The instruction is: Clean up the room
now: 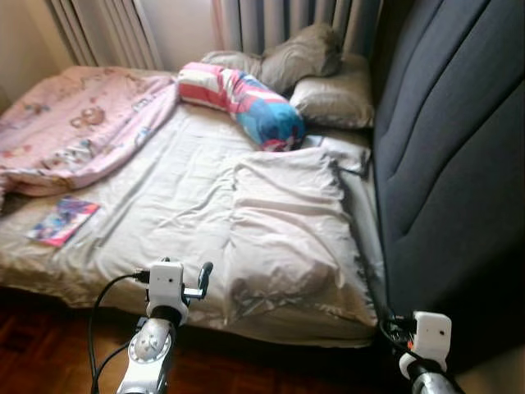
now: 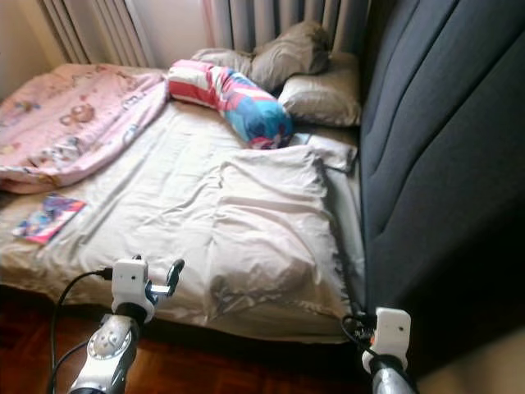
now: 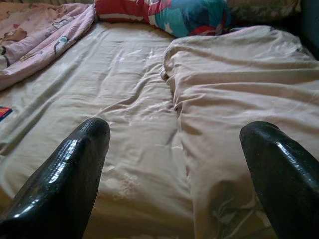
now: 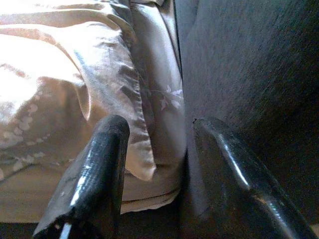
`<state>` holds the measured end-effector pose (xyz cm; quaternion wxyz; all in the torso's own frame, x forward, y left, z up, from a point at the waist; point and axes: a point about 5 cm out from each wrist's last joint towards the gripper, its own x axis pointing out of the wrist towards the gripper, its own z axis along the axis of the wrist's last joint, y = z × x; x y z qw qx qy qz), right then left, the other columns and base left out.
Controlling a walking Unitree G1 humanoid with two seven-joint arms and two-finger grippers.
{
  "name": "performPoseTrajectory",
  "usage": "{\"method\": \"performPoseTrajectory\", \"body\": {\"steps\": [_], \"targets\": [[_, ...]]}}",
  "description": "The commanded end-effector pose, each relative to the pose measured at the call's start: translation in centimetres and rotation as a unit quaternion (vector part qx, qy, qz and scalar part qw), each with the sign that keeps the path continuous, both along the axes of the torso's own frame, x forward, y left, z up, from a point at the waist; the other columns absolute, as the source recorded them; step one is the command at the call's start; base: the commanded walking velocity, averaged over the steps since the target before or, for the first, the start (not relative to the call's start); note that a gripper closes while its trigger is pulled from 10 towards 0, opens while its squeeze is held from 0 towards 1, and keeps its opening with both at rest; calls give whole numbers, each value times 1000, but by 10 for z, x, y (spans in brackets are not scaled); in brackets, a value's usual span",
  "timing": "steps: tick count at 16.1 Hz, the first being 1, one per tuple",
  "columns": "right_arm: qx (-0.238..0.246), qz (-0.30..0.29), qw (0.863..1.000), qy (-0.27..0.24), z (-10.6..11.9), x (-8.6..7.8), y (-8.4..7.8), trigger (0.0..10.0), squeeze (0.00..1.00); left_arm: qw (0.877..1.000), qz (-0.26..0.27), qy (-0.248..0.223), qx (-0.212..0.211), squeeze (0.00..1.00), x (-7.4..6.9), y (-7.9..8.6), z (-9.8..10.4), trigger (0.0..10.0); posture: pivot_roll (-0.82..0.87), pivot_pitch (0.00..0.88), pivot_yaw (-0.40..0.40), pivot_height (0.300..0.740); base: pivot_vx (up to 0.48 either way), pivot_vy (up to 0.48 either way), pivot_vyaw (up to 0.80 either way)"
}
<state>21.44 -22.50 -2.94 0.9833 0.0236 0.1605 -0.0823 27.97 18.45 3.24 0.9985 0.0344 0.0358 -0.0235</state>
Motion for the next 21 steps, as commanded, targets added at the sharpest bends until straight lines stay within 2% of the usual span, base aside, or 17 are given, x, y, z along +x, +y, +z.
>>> {"method": "performPoseTrajectory", "body": {"steps": [1, 2, 3, 7, 11, 14, 16, 21], "targets": [[6, -15, 1000, -12, 3, 3, 1, 10000, 0, 1000, -7, 8, 2, 0, -2, 3, -2, 10000, -32, 65, 60, 740, 0, 300, 0], [7, -9, 1000, -19, 4, 5, 6, 10000, 0, 1000, -13, 6, 11, 0, -2, 4, 0, 10000, -18, 68, 55, 740, 0, 300, 0], [6, -1, 1000, -30, 7, 8, 11, 10000, 0, 1000, 6, 4, 7, 0, -5, 9, -1, 10000, 1, 76, 41, 740, 0, 296, 0], [0, 14, 999, -44, 14, 17, 10, 10000, 0, 1000, 8, 4, -1, 0, -14, 7, -4, 10000, 1, 84, 10, 740, 0, 74, 0], [-12, 18, 999, -41, 15, 11, 1, 10000, 0, 1000, 5, 10, -10, 0, -21, -4, -9, 10000, -1, 105, -19, 740, 0, 0, 0], [-9, 16, 999, -39, 13, 8, 2, 10000, 0, 1000, -3, 14, -11, 0, -25, -4, -11, 10000, -11, 103, -8, 740, 0, 0, 0], [-7, 21, 999, -37, 13, 9, 5, 10000, 0, 1000, 2, 15, -24, 0, -22, -4, -9, 10000, -7, 105, -1, 740, 0, 0, 0], [3, 29, 999, -29, 7, 4, 18, 10000, 0, 1000, -17, 10, -14, 0, -18, -5, -3, 10000, 0, 92, 21, 740, 0, 344, 0]]}}
